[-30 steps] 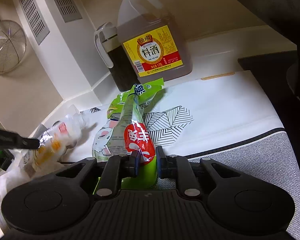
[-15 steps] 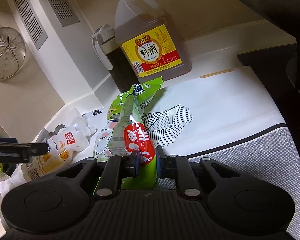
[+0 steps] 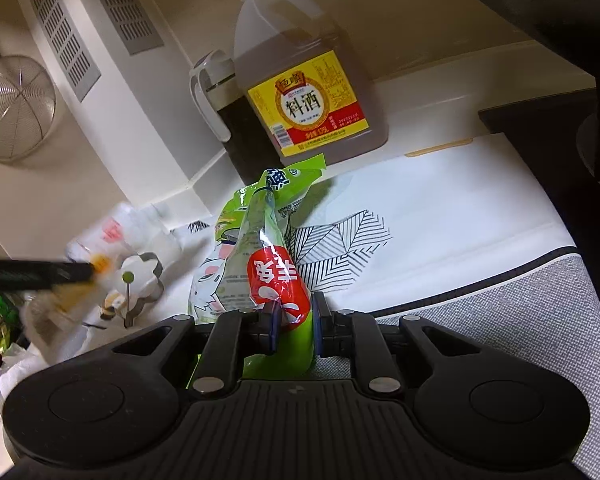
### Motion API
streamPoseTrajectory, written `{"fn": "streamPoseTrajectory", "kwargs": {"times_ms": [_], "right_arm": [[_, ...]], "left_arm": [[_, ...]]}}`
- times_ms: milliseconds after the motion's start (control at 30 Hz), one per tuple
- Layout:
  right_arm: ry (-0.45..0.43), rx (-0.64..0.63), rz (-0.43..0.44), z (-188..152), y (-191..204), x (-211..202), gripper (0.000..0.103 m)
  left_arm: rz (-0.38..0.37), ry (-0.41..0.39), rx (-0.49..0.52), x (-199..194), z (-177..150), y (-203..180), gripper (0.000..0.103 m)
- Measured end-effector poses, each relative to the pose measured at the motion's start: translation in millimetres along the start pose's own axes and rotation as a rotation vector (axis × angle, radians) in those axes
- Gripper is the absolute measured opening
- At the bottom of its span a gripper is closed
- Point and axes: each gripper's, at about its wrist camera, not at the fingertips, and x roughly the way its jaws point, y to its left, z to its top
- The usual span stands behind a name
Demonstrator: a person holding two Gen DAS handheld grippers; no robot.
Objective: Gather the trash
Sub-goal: 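Carry wrapper and pouch down over the bin and open both grippers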
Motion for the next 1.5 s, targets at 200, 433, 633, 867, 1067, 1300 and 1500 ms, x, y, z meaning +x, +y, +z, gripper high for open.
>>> {"fn": "streamPoseTrajectory", "kwargs": {"times_ms": [200, 433, 633, 867, 1067, 1300, 1500], "right_arm": [[-0.01, 0.006, 0.011, 0, -1, -1, 0.016], [-0.003, 0.028, 0.018, 0, -4, 0, 0.015], [-0.035, 0.033, 0.039, 0, -5, -4, 0.013], [-0.129, -0.105, -0.011, -10, 3, -66, 0.012], [-0.202, -0.268, -0.028, -19, 24, -113, 0.012], [-0.139, -0.265, -0.018, -25, 22, -128, 0.012], [0.008, -0.33, 0.201, -67, 33, -176, 0.012]], "left_arm": [[0.002, -0.124, -0.099, -73, 10, 16, 0.069], [0.088, -0.152, -0.171, -156, -43, 45, 0.068], [0.193, -0.114, -0.248, -234, -121, 71, 0.066], [0.226, -0.049, -0.326, -308, -204, 66, 0.008], [0.182, -0.085, -0.361, -300, -235, 61, 0.0], [0.15, 0.039, -0.425, -280, -279, 74, 0.0], [0.055, 0.111, -0.412, -275, -324, 44, 0.059]]}}
